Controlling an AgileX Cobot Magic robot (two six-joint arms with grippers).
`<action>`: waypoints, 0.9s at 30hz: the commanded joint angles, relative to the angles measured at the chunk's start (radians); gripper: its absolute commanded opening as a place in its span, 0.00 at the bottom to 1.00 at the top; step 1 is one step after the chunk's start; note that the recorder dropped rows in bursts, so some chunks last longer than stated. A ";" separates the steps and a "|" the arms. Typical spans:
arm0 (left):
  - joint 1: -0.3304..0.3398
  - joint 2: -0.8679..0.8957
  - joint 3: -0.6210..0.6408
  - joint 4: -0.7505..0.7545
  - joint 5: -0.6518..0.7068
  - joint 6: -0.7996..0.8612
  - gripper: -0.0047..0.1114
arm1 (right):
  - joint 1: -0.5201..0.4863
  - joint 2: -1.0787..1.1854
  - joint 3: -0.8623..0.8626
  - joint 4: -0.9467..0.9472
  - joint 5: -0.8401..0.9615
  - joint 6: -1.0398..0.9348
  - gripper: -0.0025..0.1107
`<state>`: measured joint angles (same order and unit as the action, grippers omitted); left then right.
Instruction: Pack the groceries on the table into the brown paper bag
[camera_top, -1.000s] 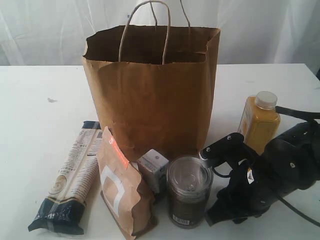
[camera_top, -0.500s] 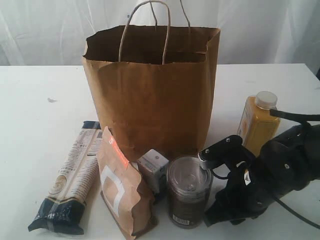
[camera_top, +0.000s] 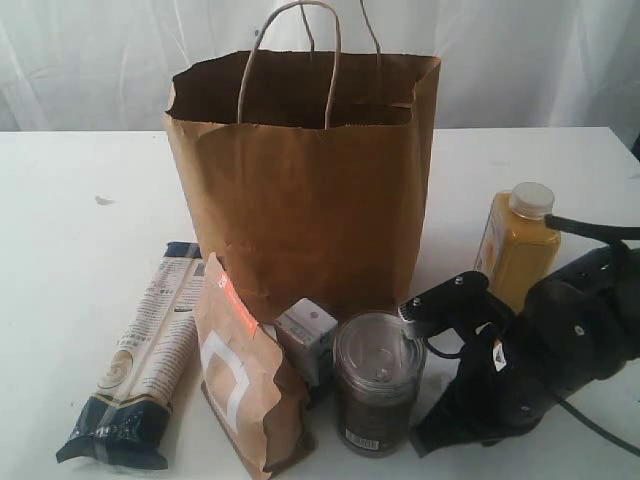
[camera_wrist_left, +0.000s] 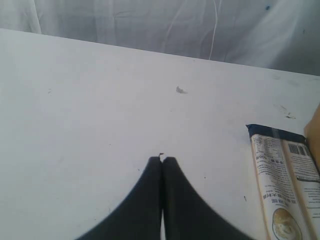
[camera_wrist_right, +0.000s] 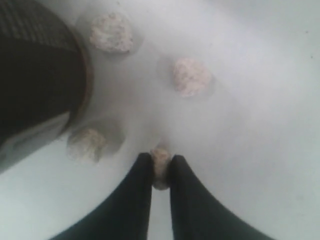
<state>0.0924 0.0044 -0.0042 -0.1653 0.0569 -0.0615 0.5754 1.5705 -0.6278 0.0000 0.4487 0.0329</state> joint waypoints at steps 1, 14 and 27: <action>-0.008 -0.004 0.004 -0.004 -0.003 -0.003 0.04 | -0.009 -0.110 0.000 -0.012 0.076 -0.003 0.02; -0.008 -0.004 0.004 -0.004 -0.003 -0.003 0.04 | -0.009 -0.560 -0.038 -0.022 0.246 0.016 0.02; -0.008 -0.004 0.004 -0.004 -0.003 -0.003 0.04 | -0.009 -0.333 -0.619 -0.012 0.223 0.024 0.02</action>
<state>0.0924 0.0044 -0.0042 -0.1653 0.0569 -0.0615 0.5754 1.1757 -1.1976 -0.0149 0.6840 0.0520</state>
